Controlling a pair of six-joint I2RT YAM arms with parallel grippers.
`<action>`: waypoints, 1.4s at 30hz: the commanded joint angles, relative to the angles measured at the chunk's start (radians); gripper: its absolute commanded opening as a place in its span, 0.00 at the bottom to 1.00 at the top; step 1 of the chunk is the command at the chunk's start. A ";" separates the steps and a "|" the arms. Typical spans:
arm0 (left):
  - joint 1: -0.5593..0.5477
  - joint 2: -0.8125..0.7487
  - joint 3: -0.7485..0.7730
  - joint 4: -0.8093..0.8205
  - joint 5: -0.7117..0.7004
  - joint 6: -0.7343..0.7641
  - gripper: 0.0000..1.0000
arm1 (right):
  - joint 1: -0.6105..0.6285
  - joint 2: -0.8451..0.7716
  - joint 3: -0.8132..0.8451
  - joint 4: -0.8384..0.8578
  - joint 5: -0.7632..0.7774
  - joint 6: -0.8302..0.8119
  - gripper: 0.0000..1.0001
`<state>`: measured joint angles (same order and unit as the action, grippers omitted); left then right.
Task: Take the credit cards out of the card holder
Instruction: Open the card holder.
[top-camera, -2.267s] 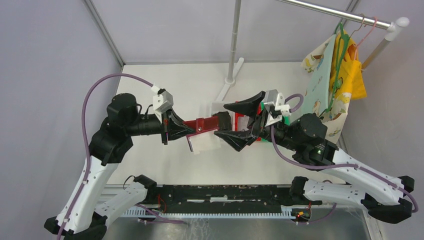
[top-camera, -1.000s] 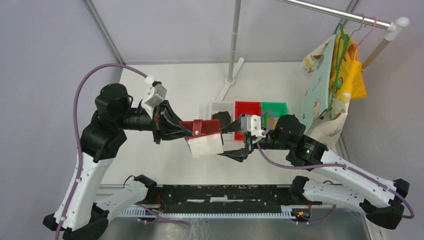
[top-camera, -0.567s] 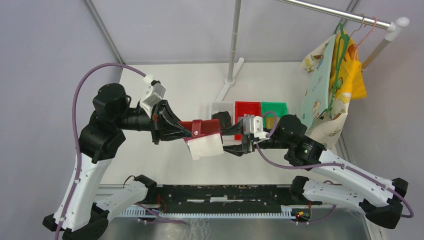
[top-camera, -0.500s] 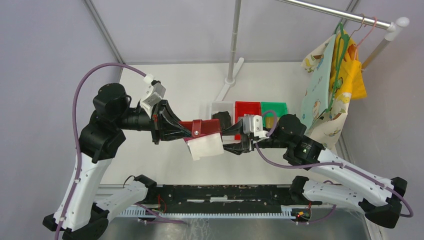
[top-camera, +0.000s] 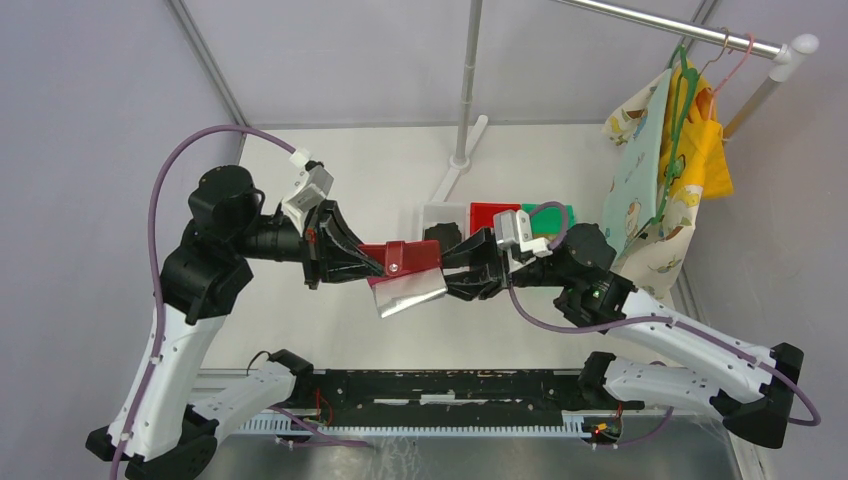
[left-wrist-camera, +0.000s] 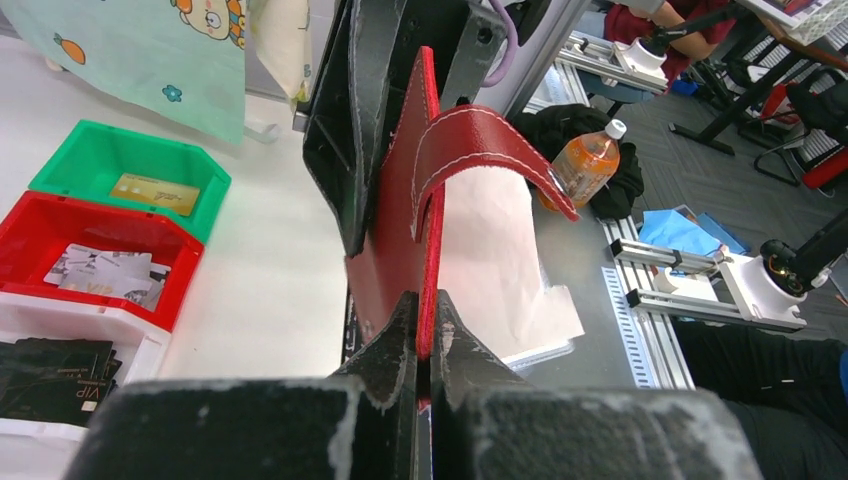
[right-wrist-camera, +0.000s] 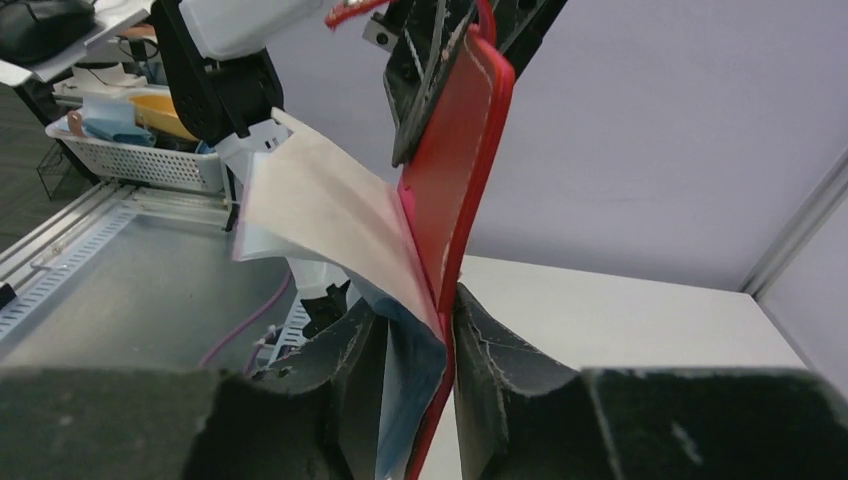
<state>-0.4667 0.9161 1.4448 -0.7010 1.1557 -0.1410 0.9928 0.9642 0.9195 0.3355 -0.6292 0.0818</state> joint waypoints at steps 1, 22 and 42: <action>0.000 -0.006 -0.008 0.031 0.036 -0.032 0.02 | -0.004 -0.009 0.035 0.164 -0.028 0.114 0.34; 0.000 -0.036 0.039 -0.096 -0.060 0.166 0.73 | -0.005 -0.060 0.025 0.187 0.061 0.204 0.00; 0.000 -0.079 -0.051 0.067 -0.079 0.105 0.51 | -0.006 0.038 0.081 0.312 0.028 0.401 0.00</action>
<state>-0.4667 0.8276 1.4139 -0.7410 1.0737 0.0654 0.9878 0.9947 0.9665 0.5274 -0.6098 0.4229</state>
